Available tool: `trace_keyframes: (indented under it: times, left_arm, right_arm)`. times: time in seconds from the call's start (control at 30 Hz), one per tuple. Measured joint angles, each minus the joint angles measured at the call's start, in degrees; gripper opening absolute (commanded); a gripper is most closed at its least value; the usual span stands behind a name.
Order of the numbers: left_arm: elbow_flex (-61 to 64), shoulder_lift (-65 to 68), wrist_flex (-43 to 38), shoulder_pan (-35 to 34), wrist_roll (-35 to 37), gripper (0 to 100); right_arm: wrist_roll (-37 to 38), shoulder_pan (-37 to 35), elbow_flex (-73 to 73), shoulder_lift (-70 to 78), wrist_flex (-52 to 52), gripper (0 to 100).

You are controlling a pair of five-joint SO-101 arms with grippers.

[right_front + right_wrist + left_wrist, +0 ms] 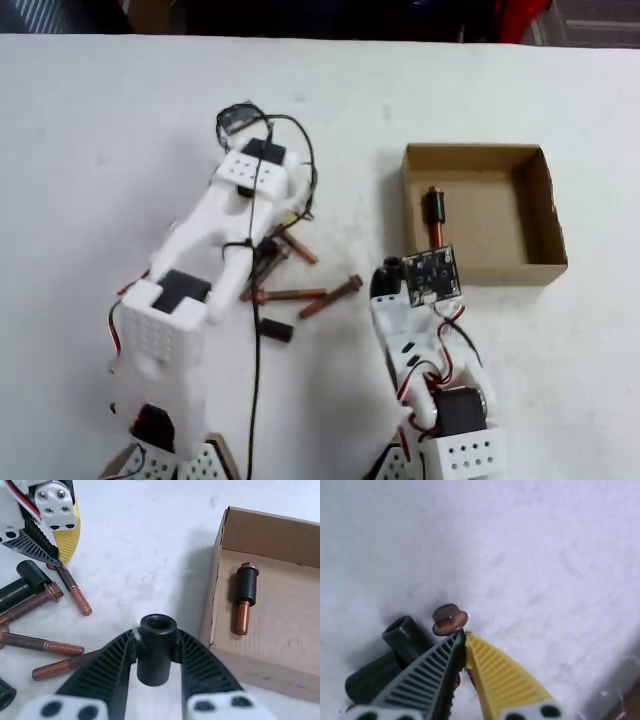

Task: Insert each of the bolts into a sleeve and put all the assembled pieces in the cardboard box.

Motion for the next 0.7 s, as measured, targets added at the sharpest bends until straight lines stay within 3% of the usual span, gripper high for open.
trace_keyframes:
  times: [0.7]
  left_arm:
    - [0.0,-0.09,2.2,0.0,0.18,3]
  right_arm:
    - [0.0,0.0,0.0,0.0,0.0,2.4]
